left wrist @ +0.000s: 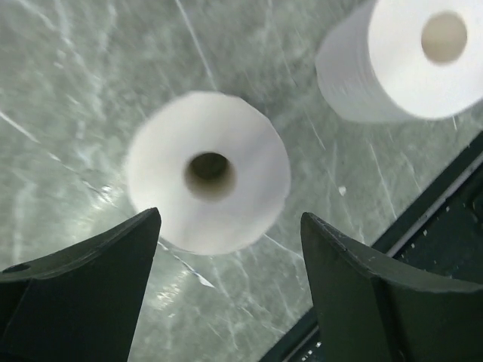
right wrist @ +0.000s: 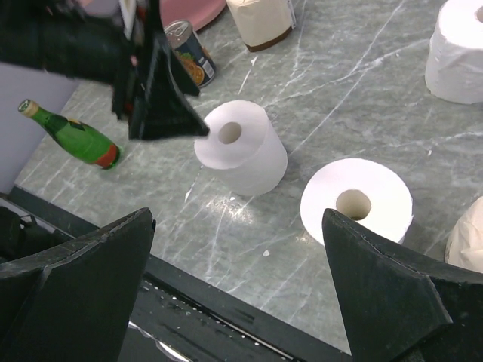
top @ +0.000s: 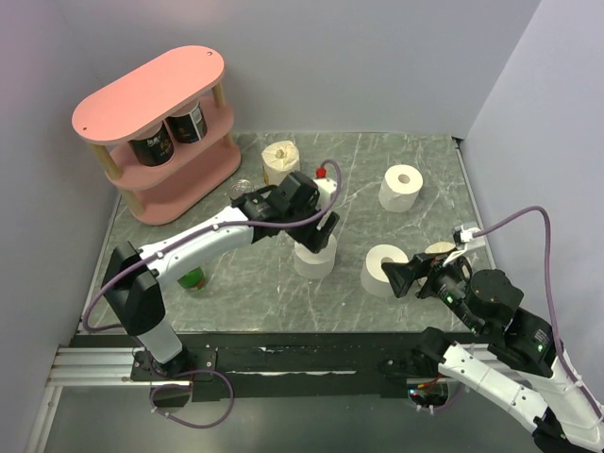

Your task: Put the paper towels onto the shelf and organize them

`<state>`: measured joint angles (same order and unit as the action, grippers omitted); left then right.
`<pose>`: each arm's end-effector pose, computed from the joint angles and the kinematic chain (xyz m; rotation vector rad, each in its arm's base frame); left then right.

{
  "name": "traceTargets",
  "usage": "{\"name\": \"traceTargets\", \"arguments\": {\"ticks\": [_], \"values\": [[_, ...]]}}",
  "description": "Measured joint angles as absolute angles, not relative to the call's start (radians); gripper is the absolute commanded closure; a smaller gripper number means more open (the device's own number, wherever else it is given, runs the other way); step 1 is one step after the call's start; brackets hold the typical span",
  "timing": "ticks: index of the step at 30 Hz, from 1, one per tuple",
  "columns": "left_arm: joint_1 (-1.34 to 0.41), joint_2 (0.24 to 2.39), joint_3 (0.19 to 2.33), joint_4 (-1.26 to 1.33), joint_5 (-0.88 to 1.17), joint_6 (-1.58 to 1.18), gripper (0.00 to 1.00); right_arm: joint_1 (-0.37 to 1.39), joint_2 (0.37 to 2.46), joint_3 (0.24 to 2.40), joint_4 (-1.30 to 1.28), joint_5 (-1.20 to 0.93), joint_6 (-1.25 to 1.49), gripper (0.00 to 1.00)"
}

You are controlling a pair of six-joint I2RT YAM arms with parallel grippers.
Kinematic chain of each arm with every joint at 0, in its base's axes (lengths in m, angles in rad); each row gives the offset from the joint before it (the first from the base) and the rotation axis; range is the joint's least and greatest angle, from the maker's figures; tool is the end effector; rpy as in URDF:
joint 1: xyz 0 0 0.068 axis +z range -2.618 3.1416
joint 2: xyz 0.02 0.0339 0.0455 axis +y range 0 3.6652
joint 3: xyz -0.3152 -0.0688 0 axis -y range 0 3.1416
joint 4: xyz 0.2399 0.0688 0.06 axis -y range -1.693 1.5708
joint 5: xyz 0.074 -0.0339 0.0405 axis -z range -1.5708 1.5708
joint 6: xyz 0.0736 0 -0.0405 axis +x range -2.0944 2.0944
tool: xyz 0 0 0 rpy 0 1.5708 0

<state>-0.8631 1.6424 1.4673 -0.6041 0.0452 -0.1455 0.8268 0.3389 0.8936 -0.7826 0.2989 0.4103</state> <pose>0.2537 -0.3017 0.3415 0.8697 2.2539 -0.5356 0.0401 0.0116 0.3630 -0.1631 1.8238 0.6147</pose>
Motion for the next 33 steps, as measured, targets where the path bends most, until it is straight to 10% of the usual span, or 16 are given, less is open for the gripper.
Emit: {"name": "traceTargets", "arguments": {"ticks": [22, 33], "values": [[-0.955, 1.827, 1.439, -0.533, 0.022, -0.175, 0.27, 0.827, 0.320, 0.894, -0.810, 0.299, 0.430, 0.00], [-0.992, 1.847, 1.440, -0.514, -0.082, -0.166, 0.66, 0.827, 0.314, 0.896, -0.812, 0.299, 0.428, 0.01]]}}
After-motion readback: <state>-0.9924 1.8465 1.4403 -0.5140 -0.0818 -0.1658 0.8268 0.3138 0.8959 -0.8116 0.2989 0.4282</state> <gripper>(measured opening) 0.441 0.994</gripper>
